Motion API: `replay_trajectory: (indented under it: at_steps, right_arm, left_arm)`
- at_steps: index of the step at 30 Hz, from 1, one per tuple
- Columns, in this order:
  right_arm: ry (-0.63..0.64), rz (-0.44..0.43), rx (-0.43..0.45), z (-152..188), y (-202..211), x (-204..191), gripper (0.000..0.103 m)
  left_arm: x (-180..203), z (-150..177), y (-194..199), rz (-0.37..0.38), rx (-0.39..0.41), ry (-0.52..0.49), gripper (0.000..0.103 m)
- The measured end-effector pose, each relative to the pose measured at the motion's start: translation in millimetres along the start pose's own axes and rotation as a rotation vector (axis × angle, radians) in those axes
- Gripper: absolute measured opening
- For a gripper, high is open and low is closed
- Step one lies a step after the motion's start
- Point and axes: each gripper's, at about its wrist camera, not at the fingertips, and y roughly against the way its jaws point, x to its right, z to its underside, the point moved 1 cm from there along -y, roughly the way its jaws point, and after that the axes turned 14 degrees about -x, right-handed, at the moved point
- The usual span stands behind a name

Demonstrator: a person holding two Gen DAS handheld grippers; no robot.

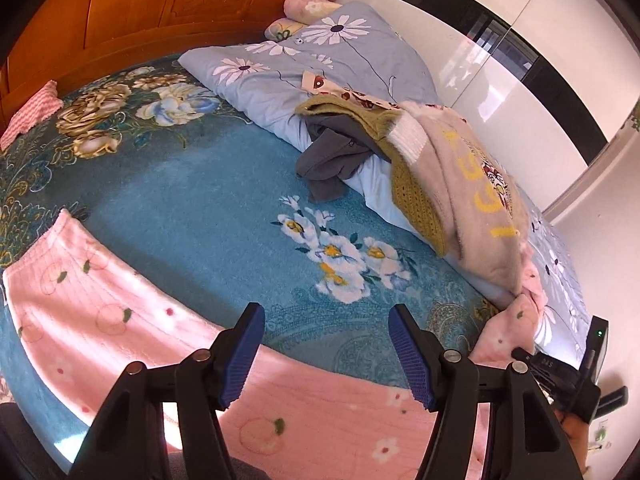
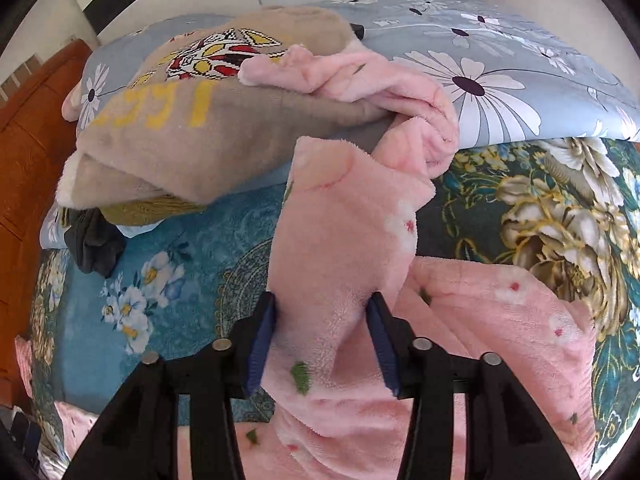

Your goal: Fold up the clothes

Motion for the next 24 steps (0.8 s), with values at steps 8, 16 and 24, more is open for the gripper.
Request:
replay_trajectory:
  at_steps: [8, 16, 24]
  right_arm:
    - [0.118, -0.124, 0.100, 44.5, 67.1, 40.1, 0.008]
    - [-0.194, -0.034, -0.009, 99.9, 48.3, 169.2, 0.009]
    - [-0.113, 0.021, 0.038, 60.4, 48.9, 125.7, 0.043]
  left_arm:
    - [0.8, -14.6, -25.4, 0.024, -0.019, 0.030, 0.068]
    - [-8.9, -27.3, -50.5, 0.061, -0.065, 0.070, 0.068]
    - [-19.4, -25.6, -53.9, 0.099, -0.091, 0.130, 0.069]
